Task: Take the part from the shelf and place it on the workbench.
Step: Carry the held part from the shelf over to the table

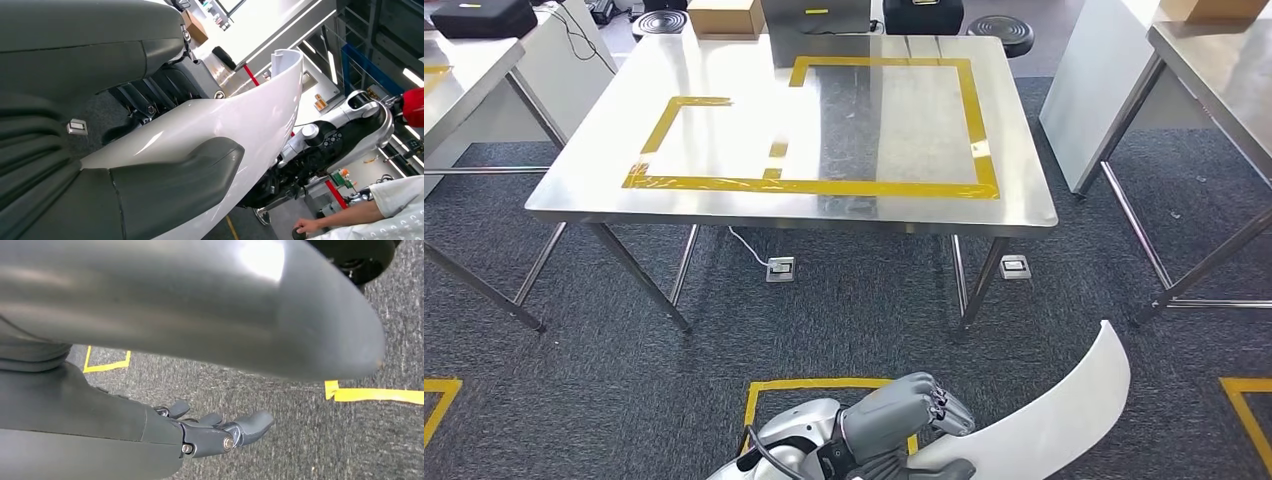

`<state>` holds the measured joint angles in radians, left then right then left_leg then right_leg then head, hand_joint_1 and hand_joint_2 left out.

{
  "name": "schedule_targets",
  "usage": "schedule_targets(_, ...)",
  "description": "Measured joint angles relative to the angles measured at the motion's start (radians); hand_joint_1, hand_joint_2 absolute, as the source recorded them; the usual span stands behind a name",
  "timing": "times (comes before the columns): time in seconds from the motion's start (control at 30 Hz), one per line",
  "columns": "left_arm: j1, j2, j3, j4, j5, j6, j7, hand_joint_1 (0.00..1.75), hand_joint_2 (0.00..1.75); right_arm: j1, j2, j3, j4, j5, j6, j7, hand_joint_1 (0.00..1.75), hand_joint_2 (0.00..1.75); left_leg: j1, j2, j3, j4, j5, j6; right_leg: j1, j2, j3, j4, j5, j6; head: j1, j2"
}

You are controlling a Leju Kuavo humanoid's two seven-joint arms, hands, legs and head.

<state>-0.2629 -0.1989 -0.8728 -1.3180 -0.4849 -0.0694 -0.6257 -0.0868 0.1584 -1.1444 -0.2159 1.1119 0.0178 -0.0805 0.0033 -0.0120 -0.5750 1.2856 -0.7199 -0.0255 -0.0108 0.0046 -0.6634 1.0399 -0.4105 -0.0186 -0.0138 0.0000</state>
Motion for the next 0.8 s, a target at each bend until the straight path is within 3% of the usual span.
schedule_targets(0.03, 0.0, 0.0, 0.0, 0.002, 0.0, 0.0, 0.0, 1.75, 1.75, 0.0, 0.0, 0.0, 0.0, 0.0, 0.0, 0.0, 0.0, 0.0, 0.0, 0.0, -0.008, -0.018, 0.016, 0.001, 0.0, 0.001, 0.006, 0.0, -0.005, 0.001, 0.0, 0.0)
schedule_targets(0.13, 0.0, 0.001, 0.0, 0.004, 0.0, -0.001, 0.001, 1.75, 1.75, 0.0, 0.0, 0.0, 0.0, -0.001, 0.001, -0.002, 0.0, 0.0, -0.002, 0.002, 0.018, -0.178, 0.154, 0.015, 0.001, 0.002, 0.027, 0.001, -0.018, 0.009, -0.002, 0.0)
schedule_targets(0.2, 0.0, 0.003, 0.0, 0.006, 0.0, -0.002, 0.002, 1.75, 1.75, -0.001, 0.001, 0.0, 0.0, -0.001, 0.0, -0.003, 0.0, 0.0, -0.006, 0.004, 0.026, -0.237, 0.181, 0.026, 0.003, 0.003, 0.03, 0.002, -0.021, 0.019, -0.004, 0.0)
schedule_targets(0.23, 0.0, 0.003, 0.0, 0.007, 0.001, -0.003, 0.002, 1.75, 1.75, -0.001, 0.001, 0.0, 0.0, -0.002, 0.0, -0.005, 0.0, 0.0, -0.007, 0.005, 0.024, -0.24, 0.18, 0.03, 0.005, 0.002, 0.03, 0.003, -0.024, 0.024, -0.004, 0.0)
schedule_targets(0.37, 0.0, 0.003, 0.0, 0.007, 0.003, -0.008, 0.002, 1.75, 1.75, 0.0, 0.001, 0.0, 0.0, -0.005, 0.002, -0.013, 0.0, 0.0, -0.005, 0.005, 0.028, -0.244, 0.203, 0.037, 0.007, 0.001, 0.038, -0.003, -0.03, 0.009, -0.003, 0.0)
schedule_targets(0.57, 0.0, 0.003, 0.0, 0.007, 0.003, -0.009, 0.002, 1.75, 1.75, 0.001, 0.001, 0.0, 0.0, -0.005, 0.003, -0.016, 0.0, 0.0, -0.007, 0.005, 0.029, -0.244, 0.203, 0.049, 0.006, 0.002, 0.046, -0.019, -0.019, 0.033, -0.002, 0.0)
schedule_targets(0.8, 0.0, 0.003, 0.0, 0.007, 0.003, -0.009, 0.002, 1.75, 1.75, 0.001, 0.001, 0.0, 0.0, -0.005, 0.003, -0.016, 0.0, 0.0, -0.008, 0.005, 0.028, -0.244, 0.201, 0.053, 0.006, 0.002, 0.047, -0.022, -0.019, 0.045, -0.002, 0.0)
